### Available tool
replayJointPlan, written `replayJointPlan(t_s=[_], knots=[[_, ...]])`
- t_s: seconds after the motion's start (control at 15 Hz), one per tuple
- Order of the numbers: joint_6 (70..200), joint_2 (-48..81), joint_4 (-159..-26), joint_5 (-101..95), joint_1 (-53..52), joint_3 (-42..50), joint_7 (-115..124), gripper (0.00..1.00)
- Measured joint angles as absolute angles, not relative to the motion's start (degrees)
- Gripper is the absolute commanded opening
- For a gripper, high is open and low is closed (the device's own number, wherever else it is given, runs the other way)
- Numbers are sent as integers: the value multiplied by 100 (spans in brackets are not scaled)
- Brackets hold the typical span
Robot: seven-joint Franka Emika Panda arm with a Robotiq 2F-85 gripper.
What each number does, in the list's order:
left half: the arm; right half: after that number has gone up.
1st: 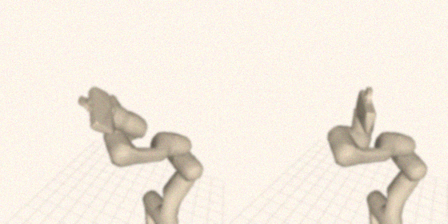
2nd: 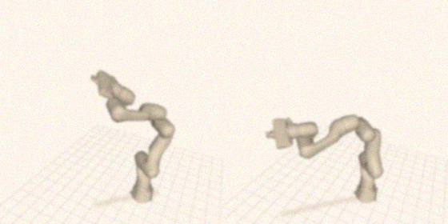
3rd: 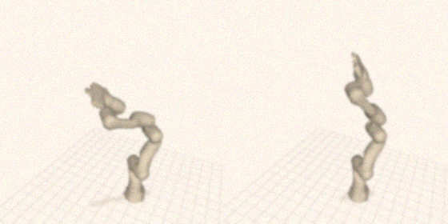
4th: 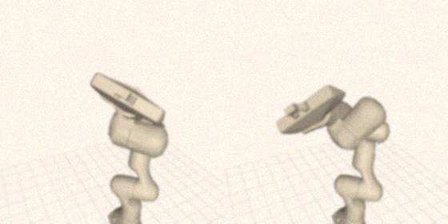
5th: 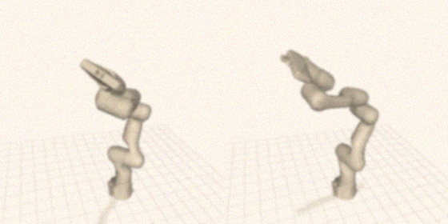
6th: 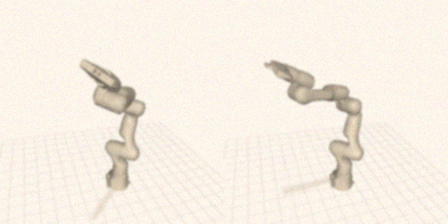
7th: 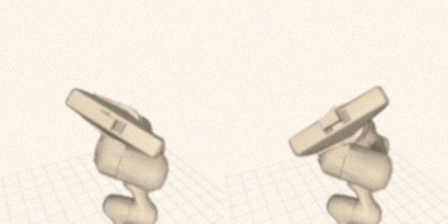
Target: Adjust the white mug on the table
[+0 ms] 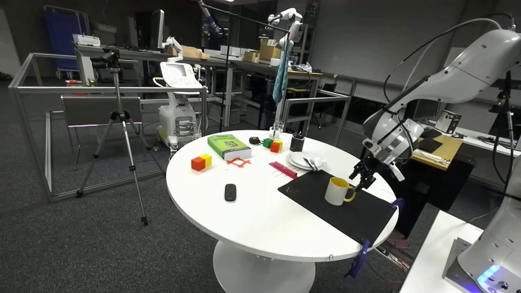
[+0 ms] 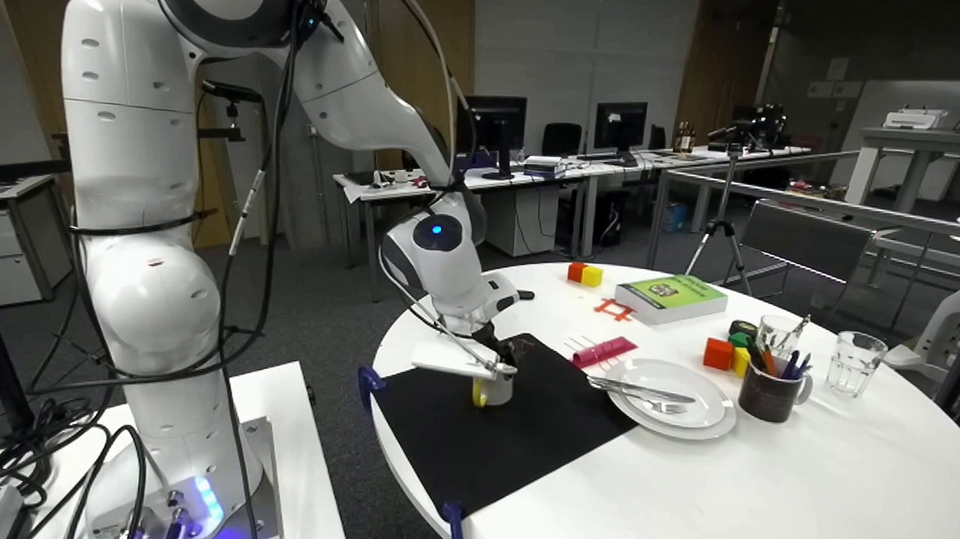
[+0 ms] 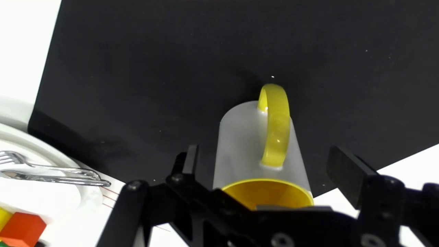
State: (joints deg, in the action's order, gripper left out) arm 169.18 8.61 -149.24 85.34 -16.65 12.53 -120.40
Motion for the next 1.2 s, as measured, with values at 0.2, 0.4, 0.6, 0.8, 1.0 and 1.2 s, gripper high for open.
replayJointPlan(t_s=[0.2, 0.4, 0.6, 0.8, 1.0, 1.2], knots=[[16918, 1029, -14797, 8790, -1665, 1225, -12261, 100], [16917, 1171, -14660, 9002, -1665, 1204, -12461, 68], [16914, 1315, -14573, 9052, -1665, 1183, -12529, 44], [16914, 1441, -14539, 9052, -1665, 1160, -12532, 20], [16914, 1528, -14539, 9040, -1665, 1140, -12547, 0], [16914, 1574, -14527, 8993, -1665, 1139, -12617, 2]])
